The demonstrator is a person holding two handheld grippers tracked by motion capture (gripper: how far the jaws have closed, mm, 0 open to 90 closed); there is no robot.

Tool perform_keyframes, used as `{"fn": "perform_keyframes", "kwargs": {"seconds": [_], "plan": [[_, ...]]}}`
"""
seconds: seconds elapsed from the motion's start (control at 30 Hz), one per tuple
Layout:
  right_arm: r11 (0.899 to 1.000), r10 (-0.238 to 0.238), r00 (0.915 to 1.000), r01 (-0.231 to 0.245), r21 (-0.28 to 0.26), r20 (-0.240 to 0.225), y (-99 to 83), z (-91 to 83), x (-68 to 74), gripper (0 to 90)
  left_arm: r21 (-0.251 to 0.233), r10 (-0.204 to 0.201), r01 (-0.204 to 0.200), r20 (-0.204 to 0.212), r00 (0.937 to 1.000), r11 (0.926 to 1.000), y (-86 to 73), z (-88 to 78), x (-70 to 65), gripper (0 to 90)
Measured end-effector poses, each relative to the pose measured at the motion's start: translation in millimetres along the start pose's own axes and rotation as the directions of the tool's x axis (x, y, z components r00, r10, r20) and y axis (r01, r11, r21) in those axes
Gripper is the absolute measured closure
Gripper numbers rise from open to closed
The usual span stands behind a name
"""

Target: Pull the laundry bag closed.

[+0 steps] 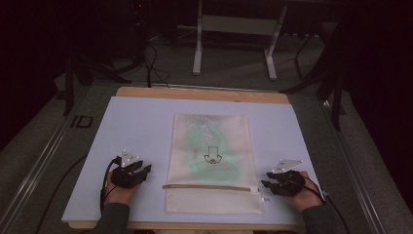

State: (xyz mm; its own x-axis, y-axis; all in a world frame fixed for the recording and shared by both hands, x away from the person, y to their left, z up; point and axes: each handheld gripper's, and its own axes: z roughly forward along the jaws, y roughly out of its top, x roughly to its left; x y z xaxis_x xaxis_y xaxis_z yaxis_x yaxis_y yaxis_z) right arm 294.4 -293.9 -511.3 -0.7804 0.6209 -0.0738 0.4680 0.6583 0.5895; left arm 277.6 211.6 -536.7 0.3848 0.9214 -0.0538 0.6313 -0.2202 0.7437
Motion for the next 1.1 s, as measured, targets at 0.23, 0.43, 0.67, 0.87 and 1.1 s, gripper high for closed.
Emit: {"fn": "perform_keyframes", "kwargs": {"seconds": [0.23, 0.43, 0.67, 0.87, 1.1], "plan": [[1.000, -0.010, 0.9997, 0.010, -0.025, -0.021, 5.1, -3.8, 2.7, 61.6, -0.008, -0.004, 0.004, 0.015, 0.9999, 1.0000, 0.1, -0.7, 0.9, 59.6], [1.000, -0.017, 0.9989, 0.016, -0.021, -0.044, 8.6, -1.5, 5.7, 63.0, -0.010, -0.009, 0.009, 0.028, 0.9996, 0.9999, 0.7, -0.5, 0.9, 59.6], [0.999, -0.052, 0.9969, 0.052, 0.002, -0.059, 17.3, 1.8, 9.2, 65.9, -0.012, -0.001, 0.001, 0.024, 0.9997, 0.9999, -0.1, -3.0, 1.1, 59.5], [0.997, -0.077, 0.9960, 0.078, 0.009, -0.046, 30.0, -2.8, 12.2, 65.3, -0.006, 0.009, -0.009, 0.029, 0.9996, 0.9999, 0.3, -1.0, 0.1, 59.5], [0.987, -0.155, 0.9840, 0.159, 0.037, -0.087, 48.8, -1.1, 19.4, 69.7, -0.005, 0.002, -0.002, 0.021, 0.9998, 1.0000, 0.3, -1.6, 0.7, 59.5]]}}
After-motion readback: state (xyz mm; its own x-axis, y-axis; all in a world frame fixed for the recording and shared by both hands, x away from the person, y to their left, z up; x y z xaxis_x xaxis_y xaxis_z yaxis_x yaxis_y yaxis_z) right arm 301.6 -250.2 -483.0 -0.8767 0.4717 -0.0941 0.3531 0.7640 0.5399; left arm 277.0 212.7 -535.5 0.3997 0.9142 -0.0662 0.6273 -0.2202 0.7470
